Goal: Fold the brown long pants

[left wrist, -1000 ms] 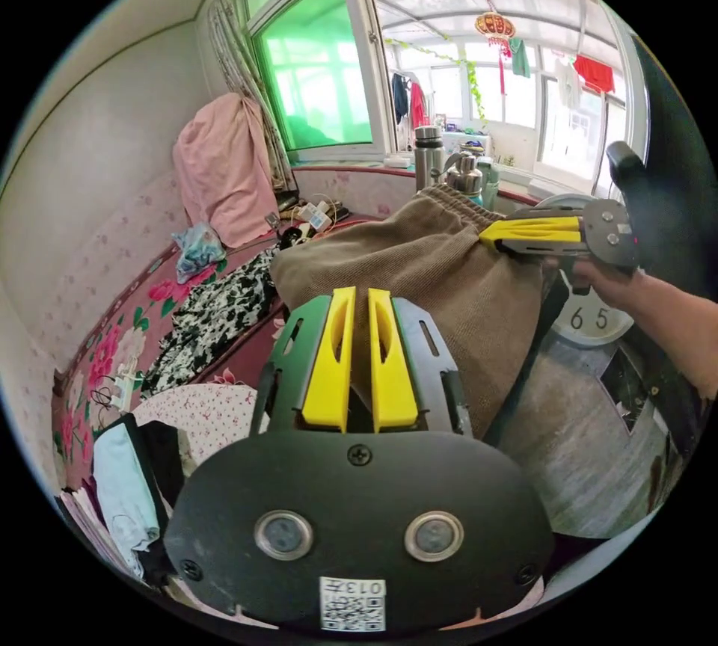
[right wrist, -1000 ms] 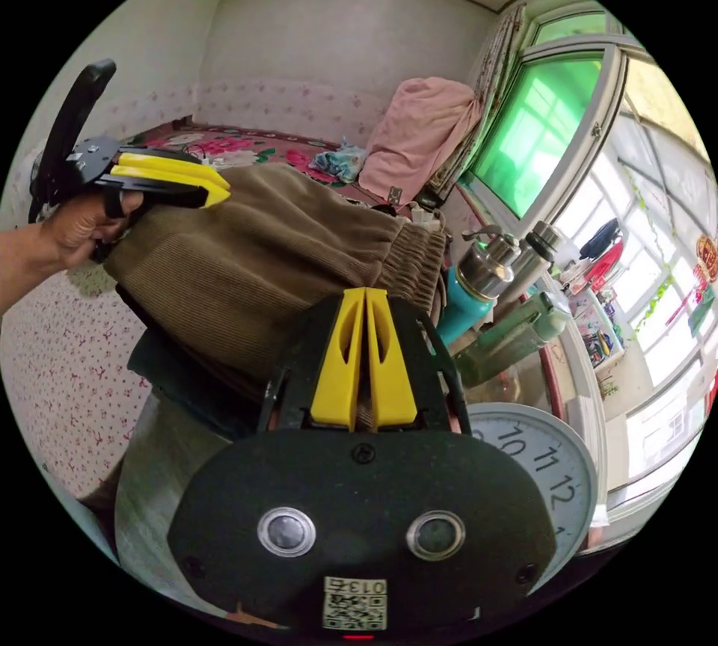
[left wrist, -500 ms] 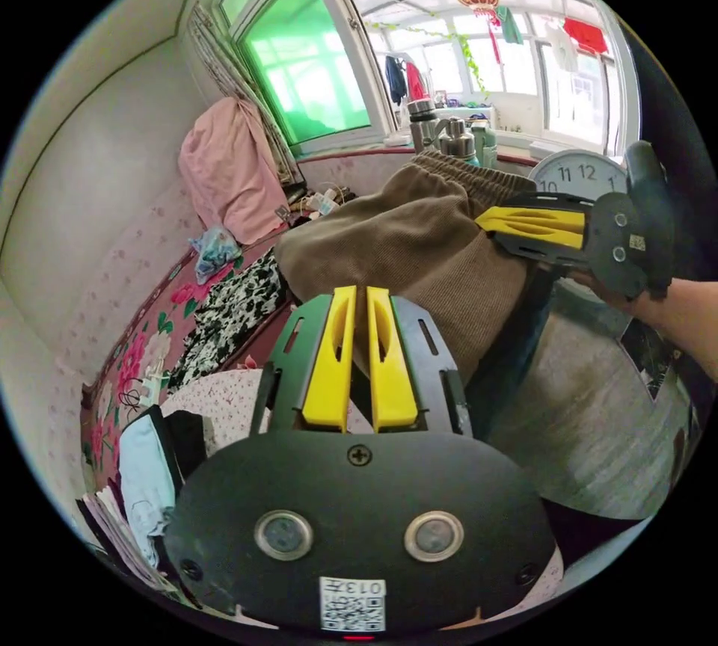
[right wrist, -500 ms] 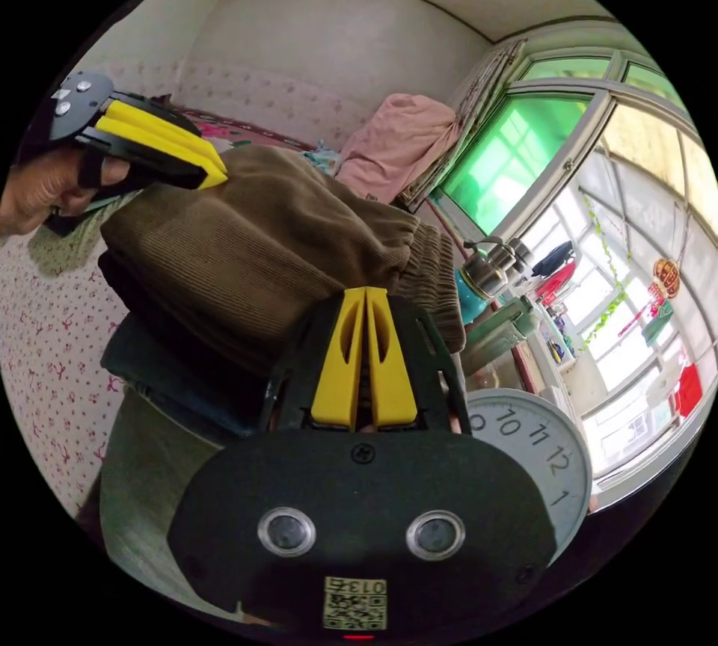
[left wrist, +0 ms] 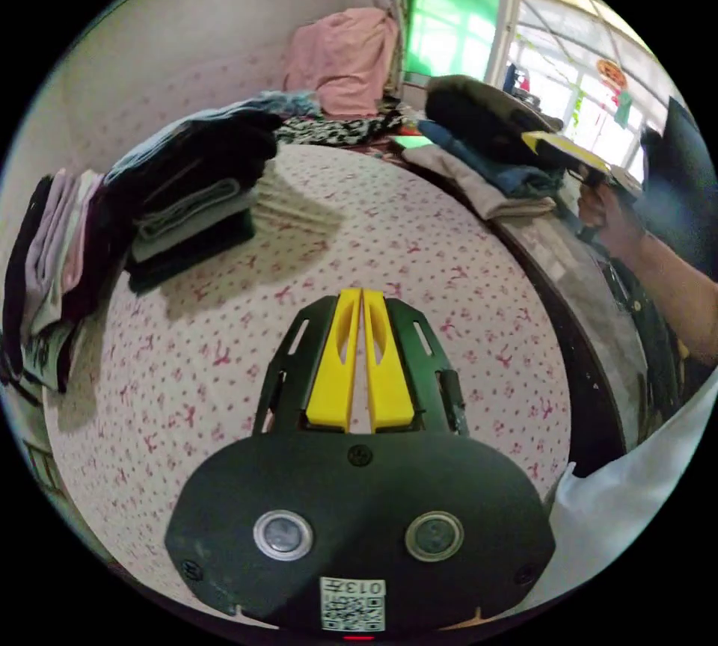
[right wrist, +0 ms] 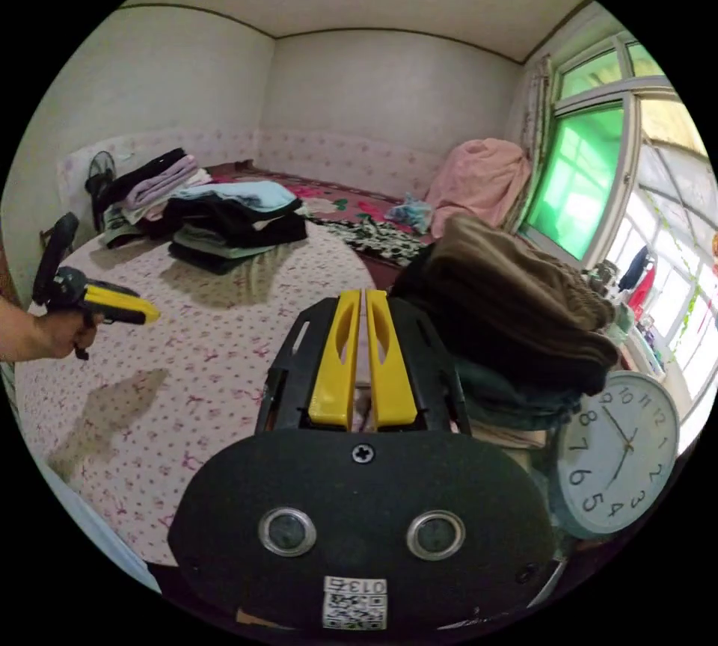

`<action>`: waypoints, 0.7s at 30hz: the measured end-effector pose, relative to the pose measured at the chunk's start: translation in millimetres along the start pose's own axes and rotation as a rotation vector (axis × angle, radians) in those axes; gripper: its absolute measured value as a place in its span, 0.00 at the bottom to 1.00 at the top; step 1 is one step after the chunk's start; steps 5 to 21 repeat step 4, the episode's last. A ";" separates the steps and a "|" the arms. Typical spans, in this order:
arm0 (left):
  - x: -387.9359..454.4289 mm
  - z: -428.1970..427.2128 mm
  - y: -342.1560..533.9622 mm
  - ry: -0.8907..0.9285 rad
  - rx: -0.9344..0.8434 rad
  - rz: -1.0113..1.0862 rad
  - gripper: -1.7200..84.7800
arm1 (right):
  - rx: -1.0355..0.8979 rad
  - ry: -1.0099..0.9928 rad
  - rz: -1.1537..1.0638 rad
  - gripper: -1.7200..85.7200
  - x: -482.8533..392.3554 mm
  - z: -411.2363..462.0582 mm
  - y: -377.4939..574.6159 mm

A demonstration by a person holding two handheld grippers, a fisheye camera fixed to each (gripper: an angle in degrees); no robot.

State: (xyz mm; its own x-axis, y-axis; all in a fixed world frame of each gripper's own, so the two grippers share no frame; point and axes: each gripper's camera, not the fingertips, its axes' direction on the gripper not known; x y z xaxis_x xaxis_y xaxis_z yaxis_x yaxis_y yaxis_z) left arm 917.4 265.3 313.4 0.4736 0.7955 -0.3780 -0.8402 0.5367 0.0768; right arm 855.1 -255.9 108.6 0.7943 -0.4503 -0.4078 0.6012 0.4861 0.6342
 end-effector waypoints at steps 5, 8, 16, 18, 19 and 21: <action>-94.8 -37.4 14.2 -0.130 0.132 -0.155 0.08 | -0.133 -0.207 -0.040 0.08 -96.3 42.2 -17.2; -94.8 -37.4 14.2 -0.130 0.132 -0.155 0.08 | -0.133 -0.207 -0.040 0.08 -96.3 42.2 -17.2; -94.8 -37.4 14.2 -0.130 0.132 -0.155 0.08 | -0.133 -0.207 -0.040 0.08 -96.3 42.2 -17.2; -94.8 -37.4 14.2 -0.130 0.132 -0.155 0.08 | -0.133 -0.207 -0.040 0.08 -96.3 42.2 -17.2; -94.8 -37.4 14.2 -0.130 0.132 -0.155 0.08 | -0.133 -0.207 -0.040 0.08 -96.3 42.2 -17.2; -94.8 -37.4 14.2 -0.130 0.132 -0.155 0.08 | -0.133 -0.207 -0.040 0.08 -96.3 42.2 -17.2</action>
